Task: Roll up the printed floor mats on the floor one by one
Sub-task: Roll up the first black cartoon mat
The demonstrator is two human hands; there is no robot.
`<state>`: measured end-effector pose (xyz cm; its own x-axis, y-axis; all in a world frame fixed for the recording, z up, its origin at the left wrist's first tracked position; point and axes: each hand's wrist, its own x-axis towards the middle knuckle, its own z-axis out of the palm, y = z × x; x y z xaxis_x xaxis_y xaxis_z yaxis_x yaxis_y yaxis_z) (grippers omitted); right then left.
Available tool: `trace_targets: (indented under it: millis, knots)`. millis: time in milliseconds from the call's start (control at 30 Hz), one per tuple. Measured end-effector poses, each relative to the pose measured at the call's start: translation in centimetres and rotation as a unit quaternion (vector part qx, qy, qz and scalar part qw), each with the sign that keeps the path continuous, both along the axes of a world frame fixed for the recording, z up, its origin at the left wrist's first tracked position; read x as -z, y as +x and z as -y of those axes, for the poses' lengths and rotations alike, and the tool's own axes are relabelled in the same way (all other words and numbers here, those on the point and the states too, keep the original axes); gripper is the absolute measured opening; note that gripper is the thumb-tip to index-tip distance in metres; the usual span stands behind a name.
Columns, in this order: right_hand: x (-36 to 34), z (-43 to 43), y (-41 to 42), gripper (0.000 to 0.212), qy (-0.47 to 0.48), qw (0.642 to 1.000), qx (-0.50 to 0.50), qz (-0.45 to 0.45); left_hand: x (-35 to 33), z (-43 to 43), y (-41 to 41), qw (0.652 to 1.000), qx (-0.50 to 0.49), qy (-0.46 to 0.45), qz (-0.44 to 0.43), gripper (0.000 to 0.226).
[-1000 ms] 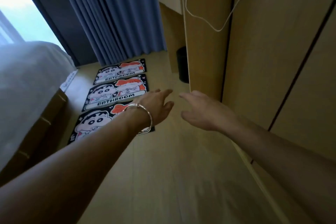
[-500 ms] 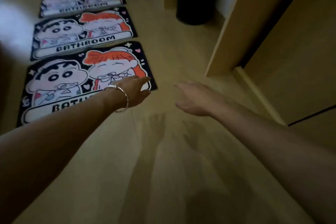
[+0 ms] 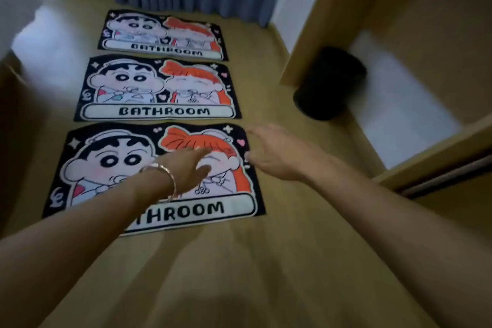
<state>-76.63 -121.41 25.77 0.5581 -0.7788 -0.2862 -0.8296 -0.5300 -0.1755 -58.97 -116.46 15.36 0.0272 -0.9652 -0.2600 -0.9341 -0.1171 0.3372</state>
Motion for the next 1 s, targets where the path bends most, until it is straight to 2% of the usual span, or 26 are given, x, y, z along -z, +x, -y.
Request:
trace_targets:
  millis: [67, 200, 300, 400, 533, 667, 767, 867, 1000]
  knots:
    - [2.2, 1.2, 1.9, 0.041, 0.009, 1.000, -0.026, -0.001, 1.8, 0.9, 1.7, 0.999, -0.032, 0.023, 0.001, 0.051]
    - [11.2, 3.5, 2.6, 0.053, 0.059, 0.994, -0.056, -0.067, 8.0, 2.2, 0.3, 0.996, -0.042, 0.076, 0.019, 0.054]
    - [19.0, 4.9, 5.1, 0.054, 0.113, 0.978, -0.121, -0.125, 13.5, 1.2, 0.2, 0.987, -0.064, 0.144, 0.014, 0.058]
    - [25.6, 4.9, 8.7, 0.064, 0.156, 0.956, -0.186, -0.163, 18.2, -0.8, 2.1, 0.965, -0.127, 0.226, 0.027, 0.062]
    - [31.9, 4.1, 10.8, 0.082, 0.155, 0.935, -0.258, -0.189, 22.8, -2.8, 5.1, 0.927, -0.235, 0.291, 0.009, 0.063]
    - [34.3, 2.8, 10.9, 0.102, 0.104, 0.932, -0.274, -0.214, 25.5, -3.2, 5.0, 0.911, -0.216, 0.350, 0.010, 0.075]
    - [34.9, 2.0, 12.0, 0.104, 0.057, 0.928, -0.291, -0.226, 25.9, -2.9, 5.1, 0.901, -0.233, 0.365, -0.010, 0.080]
    - [34.4, 1.7, 12.5, 0.097, 0.028, 0.915, -0.327, -0.234, 26.2, -3.1, 4.6, 0.901, -0.260, 0.347, -0.011, 0.081]
    - [33.8, 1.3, 11.3, 0.079, 0.025, 0.914, -0.354, -0.199, 26.0, -4.1, 3.9, 0.908, -0.271, 0.320, -0.003, 0.086]
